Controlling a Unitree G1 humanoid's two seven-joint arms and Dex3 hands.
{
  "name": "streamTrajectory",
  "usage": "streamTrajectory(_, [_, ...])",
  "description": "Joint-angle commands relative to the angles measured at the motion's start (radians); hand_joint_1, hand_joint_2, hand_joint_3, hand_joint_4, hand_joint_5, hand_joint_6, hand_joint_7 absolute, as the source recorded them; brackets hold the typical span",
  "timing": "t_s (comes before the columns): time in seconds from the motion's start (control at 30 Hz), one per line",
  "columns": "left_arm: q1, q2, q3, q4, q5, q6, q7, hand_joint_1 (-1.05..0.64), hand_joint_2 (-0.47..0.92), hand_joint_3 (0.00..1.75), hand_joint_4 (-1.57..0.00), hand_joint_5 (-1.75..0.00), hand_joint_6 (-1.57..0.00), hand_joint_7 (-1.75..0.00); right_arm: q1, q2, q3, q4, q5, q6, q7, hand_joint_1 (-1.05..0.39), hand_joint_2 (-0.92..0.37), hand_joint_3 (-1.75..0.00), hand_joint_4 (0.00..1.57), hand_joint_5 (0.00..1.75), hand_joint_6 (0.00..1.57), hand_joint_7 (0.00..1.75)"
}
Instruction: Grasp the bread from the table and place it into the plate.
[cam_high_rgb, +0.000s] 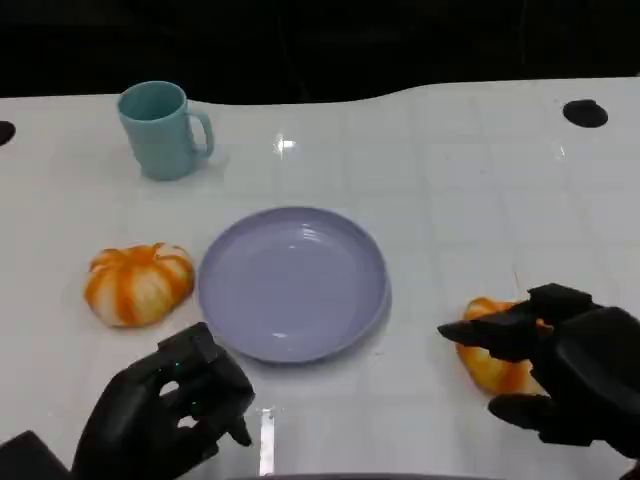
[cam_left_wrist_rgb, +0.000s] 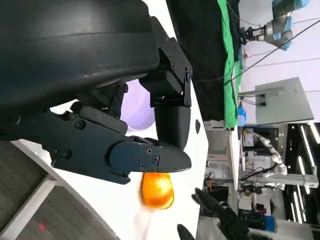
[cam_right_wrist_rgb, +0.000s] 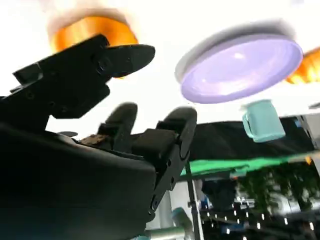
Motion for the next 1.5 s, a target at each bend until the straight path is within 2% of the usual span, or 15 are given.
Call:
streamTrajectory(0.03, [-0.002, 0.018, 0.005, 0.002, -0.001, -0.011, -0.015, -0.52, 0.92, 0.31, -0.67, -1.75, -0.59, -1.55, 0.019, -0.028, -0.011, -0.11, -0.073, 0.097, 0.123, -0.53, -0.81, -0.02, 0.09, 0.46, 0.33, 0.0])
streamTrajectory(0.13, [-0.002, 0.017, 0.005, 0.003, 0.008, -0.013, -0.008, -0.53, 0.92, 0.31, -0.67, -1.75, -0.59, -1.54, 0.02, -0.026, -0.005, -0.146, -0.121, 0.137, 0.173, -0.58, -0.81, -0.01, 0.05, 0.47, 0.27, 0.0])
streamTrajectory(0.27, [-0.005, 0.016, 0.006, 0.008, 0.012, -0.02, -0.008, -0.54, 0.92, 0.31, -0.67, -1.75, -0.59, -1.54, 0.013, -0.016, 0.011, -0.154, -0.19, 0.163, 0.189, -0.63, -0.81, 0.0, 0.02, 0.49, 0.25, 0.01])
streamTrajectory(0.5, [-0.002, 0.013, 0.004, 0.009, 0.004, -0.024, -0.011, -0.54, 0.92, 0.32, -0.66, -1.75, -0.59, -1.53, -0.039, -0.007, 0.052, -0.085, -0.288, 0.192, 0.188, -0.66, -0.8, 0.0, 0.03, 0.54, 0.26, 0.01])
streamTrajectory(0.9, [-0.001, 0.008, 0.0, 0.009, 0.012, -0.029, -0.004, -0.57, 0.92, 0.31, -0.66, -1.75, -0.6, -1.5, -0.174, -0.012, 0.117, 0.172, -0.322, 0.207, 0.13, -0.66, -0.83, -0.01, 0.05, 0.55, 0.27, 0.01])
streamTrajectory(1.17, [0.002, 0.009, 0.002, 0.004, 0.01, -0.028, -0.005, -0.57, 0.92, 0.3, -0.65, -1.75, -0.6, -1.49, -0.266, -0.006, 0.197, 0.358, -0.341, 0.232, 0.103, -0.67, -0.89, -0.02, 0.05, 0.49, 0.25, 0.0])
streamTrajectory(1.4, [0.01, 0.008, -0.002, -0.015, 0.013, -0.011, 0.004, -0.57, 0.92, 0.3, -0.65, -1.75, -0.61, -1.49, -0.338, 0.011, 0.242, 0.5, -0.302, 0.249, 0.093, -0.69, -0.92, -0.03, 0.11, 0.45, 0.26, 0.01])
streamTrajectory(1.5, [0.011, 0.007, -0.002, -0.018, 0.007, -0.008, 0.0, -0.57, 0.92, 0.3, -0.65, -1.75, -0.61, -1.49, -0.365, 0.018, 0.257, 0.562, -0.282, 0.239, 0.049, -0.69, -0.92, -0.06, 0.19, 0.37, 0.31, 0.01])
